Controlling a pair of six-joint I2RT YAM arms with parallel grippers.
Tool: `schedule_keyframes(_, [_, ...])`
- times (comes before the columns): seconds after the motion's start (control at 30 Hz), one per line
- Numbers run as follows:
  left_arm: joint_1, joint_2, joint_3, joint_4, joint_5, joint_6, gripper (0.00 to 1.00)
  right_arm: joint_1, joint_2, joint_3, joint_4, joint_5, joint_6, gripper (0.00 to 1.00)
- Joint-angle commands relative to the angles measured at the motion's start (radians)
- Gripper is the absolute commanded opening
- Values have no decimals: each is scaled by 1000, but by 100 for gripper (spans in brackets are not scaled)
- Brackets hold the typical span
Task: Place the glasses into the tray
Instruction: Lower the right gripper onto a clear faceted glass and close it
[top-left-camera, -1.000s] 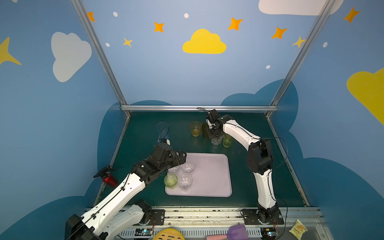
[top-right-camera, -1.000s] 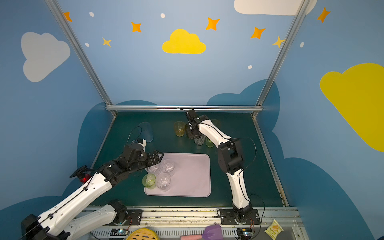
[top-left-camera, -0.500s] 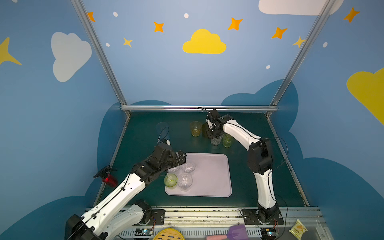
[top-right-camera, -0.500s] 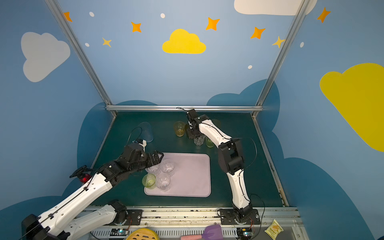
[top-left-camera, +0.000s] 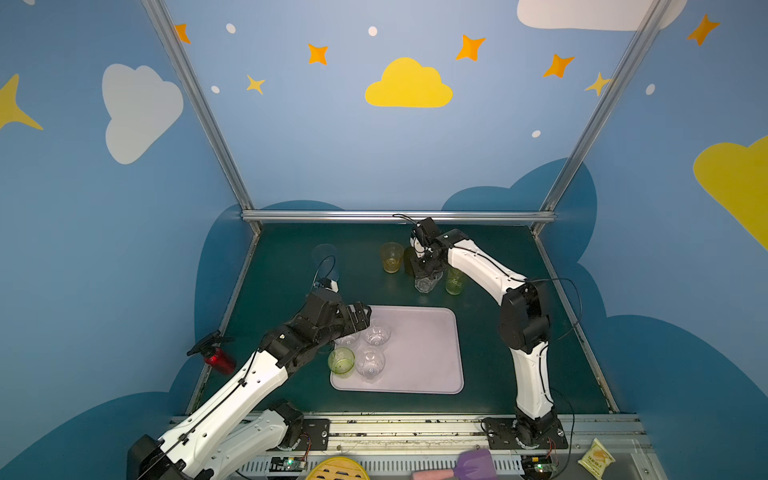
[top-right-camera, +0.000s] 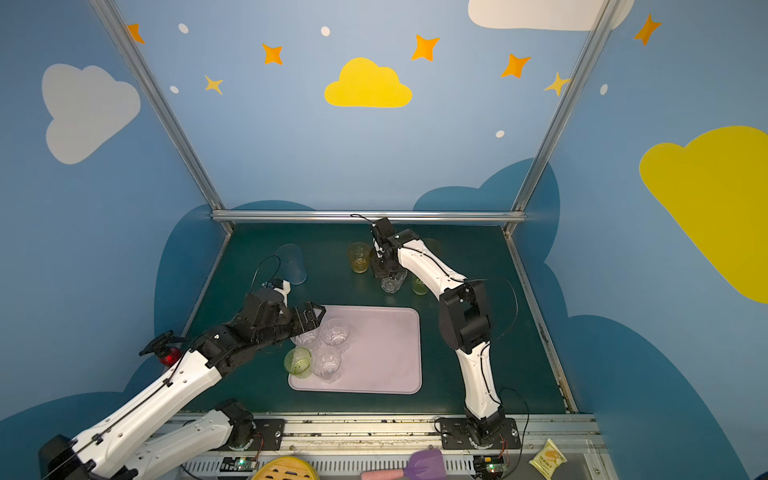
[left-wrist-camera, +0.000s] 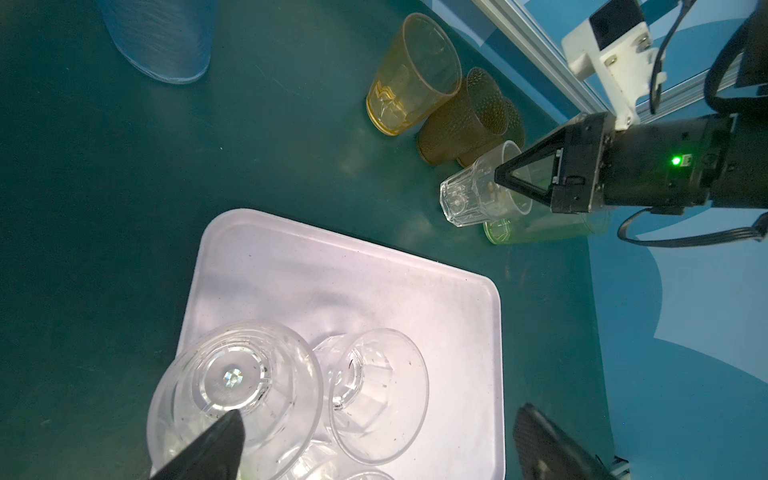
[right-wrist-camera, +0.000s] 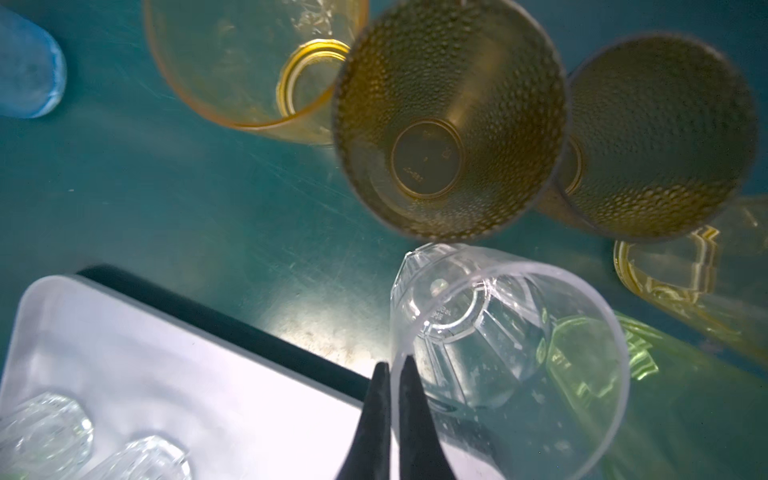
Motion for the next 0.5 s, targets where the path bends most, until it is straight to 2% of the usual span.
schedule_keyframes(0.0, [3,-5,-10,-2,-20,10,100,12,-67,-14,-5,-8,7,0])
schedule_keyframes(0.47, [4,-15,-19,-4,-13,3,100,46,-154,-72,3,-4,21,0])
